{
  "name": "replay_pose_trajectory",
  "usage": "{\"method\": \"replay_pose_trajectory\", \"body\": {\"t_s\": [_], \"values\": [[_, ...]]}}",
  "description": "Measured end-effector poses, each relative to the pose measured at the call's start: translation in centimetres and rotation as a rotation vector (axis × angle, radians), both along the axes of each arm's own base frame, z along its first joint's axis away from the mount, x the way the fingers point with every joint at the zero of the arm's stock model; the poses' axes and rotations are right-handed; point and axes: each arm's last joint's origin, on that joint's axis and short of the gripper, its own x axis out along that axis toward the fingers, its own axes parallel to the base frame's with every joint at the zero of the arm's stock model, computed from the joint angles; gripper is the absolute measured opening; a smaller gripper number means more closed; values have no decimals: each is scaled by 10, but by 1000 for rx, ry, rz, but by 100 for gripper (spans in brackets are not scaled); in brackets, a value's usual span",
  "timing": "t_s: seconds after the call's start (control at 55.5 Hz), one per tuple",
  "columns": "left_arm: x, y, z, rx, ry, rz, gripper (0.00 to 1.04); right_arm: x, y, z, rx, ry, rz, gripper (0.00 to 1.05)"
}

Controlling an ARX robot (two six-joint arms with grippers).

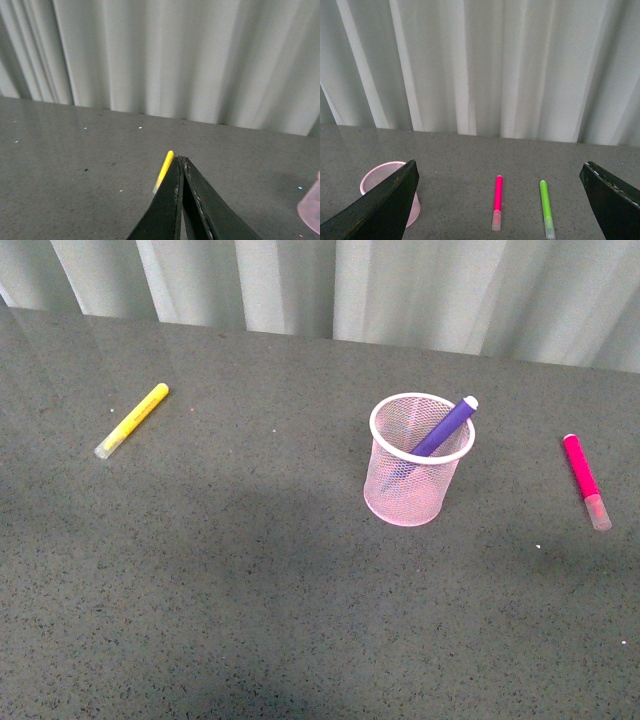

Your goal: Insert purple and pink pens into pink cup

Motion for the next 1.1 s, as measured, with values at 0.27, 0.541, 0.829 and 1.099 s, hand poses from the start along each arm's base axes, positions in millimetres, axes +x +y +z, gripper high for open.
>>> {"method": "replay_pose_trajectory", "body": {"t_s": [0.27, 0.541, 0.829, 1.099], "values": [[-8, -1, -7, 0, 0, -2, 4, 0, 0, 0, 0, 0, 0, 98], [-14, -1, -13, 0, -17, -2, 4, 0, 0, 0, 0, 0, 0, 98], [-19, -1, -13, 0, -15, -2, 4, 0, 0, 0, 0, 0, 0, 98], [-30, -1, -16, 1, -11, -2, 4, 0, 0, 0, 0, 0, 0, 98]]}}
